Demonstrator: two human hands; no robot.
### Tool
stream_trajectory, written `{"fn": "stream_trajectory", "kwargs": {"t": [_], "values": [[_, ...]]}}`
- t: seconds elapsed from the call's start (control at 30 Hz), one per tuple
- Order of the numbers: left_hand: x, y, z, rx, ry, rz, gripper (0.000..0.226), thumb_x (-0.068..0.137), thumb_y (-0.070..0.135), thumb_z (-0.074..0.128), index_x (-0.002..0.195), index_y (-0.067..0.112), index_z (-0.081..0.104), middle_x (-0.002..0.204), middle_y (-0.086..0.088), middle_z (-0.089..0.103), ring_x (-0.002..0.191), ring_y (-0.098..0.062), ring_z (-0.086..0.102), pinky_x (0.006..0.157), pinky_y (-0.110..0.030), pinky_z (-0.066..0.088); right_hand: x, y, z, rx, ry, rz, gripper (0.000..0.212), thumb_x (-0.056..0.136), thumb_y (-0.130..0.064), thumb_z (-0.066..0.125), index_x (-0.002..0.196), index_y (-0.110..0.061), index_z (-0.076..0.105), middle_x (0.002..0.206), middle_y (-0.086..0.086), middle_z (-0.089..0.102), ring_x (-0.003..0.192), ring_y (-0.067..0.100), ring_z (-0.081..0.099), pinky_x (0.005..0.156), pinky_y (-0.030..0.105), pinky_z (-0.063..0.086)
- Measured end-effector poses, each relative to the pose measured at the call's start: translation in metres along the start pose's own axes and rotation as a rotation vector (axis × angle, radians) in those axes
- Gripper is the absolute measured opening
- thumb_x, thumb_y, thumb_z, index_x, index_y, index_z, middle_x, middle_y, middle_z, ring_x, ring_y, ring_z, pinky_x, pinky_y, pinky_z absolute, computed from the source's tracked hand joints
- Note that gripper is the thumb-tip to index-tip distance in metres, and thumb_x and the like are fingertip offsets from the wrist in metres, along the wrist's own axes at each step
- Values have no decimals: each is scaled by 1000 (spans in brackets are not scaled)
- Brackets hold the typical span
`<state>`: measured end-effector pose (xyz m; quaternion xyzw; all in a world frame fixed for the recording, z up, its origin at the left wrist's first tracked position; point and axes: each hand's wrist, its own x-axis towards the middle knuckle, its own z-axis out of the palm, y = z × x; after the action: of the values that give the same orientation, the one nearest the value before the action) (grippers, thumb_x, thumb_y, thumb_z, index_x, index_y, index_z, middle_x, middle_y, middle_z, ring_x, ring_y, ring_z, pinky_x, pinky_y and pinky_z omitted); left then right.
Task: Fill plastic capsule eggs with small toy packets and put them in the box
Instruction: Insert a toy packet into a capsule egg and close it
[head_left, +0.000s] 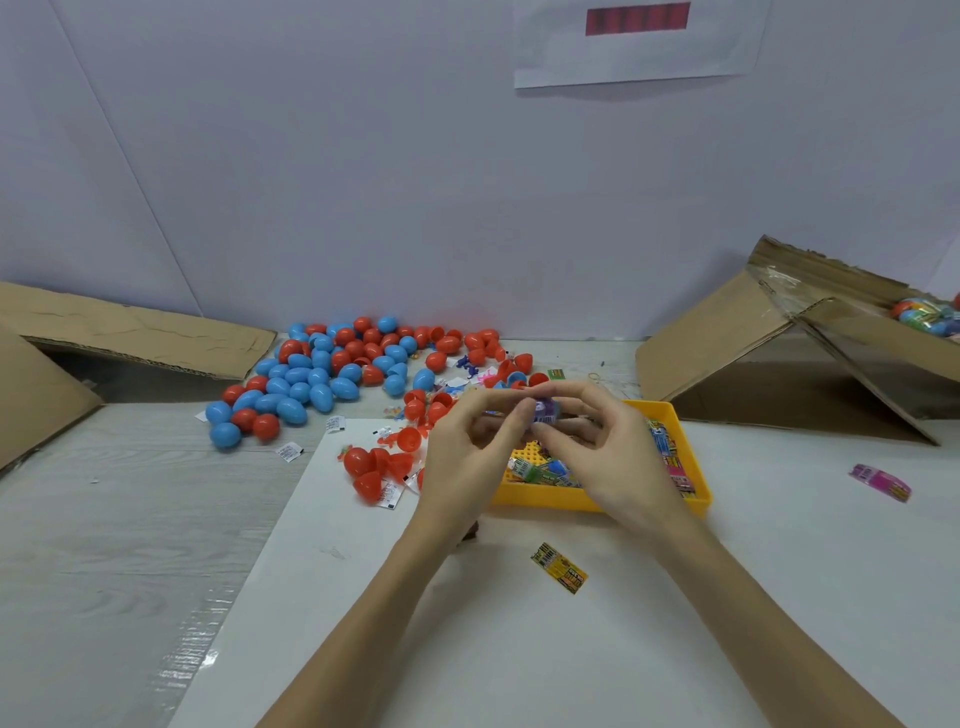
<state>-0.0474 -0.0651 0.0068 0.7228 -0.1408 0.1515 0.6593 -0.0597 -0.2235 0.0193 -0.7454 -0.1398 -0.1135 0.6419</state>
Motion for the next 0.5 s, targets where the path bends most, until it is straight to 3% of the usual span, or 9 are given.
{"fn": "stream_trajectory", "kwargs": {"t": [0.13,0.2,0.3,0.4,0.5], "values": [[3,-1,-3,-16,18,22,24,94,19,73,118,18,74,109,1,75,99,-14,73,84,-25,58,2,3,-2,-53,36,-27,44,103,-2,58,129,-36,67,117,-21,72,101,6,74,78,21,61],[4,-1,-4,-9,20,58,27,93,15,75,119,16,74,112,0,73,104,-14,71,86,-23,57,5,5,-2,-40,98,31,33,105,-14,57,133,-30,65,117,-13,72,95,9,75,74,23,62],[3,-1,-4,-9,-24,104,29,93,7,73,122,14,73,118,-1,69,110,-17,69,90,-23,56,4,5,1,73,77,141,24,98,-37,62,115,-24,72,95,-2,79,81,16,77,66,24,61],[3,-2,-3,4,-62,146,31,94,4,70,124,12,72,123,-3,67,116,-18,67,95,-29,56,5,6,-1,123,77,124,13,96,-31,67,107,-24,73,88,1,80,80,19,77,66,24,61],[1,1,-2,-1,-54,141,37,91,10,76,128,15,70,124,-1,68,111,-16,69,92,-29,58,5,8,-3,129,72,120,15,96,-26,70,111,-28,73,95,-2,79,88,16,77,70,24,62]]}}
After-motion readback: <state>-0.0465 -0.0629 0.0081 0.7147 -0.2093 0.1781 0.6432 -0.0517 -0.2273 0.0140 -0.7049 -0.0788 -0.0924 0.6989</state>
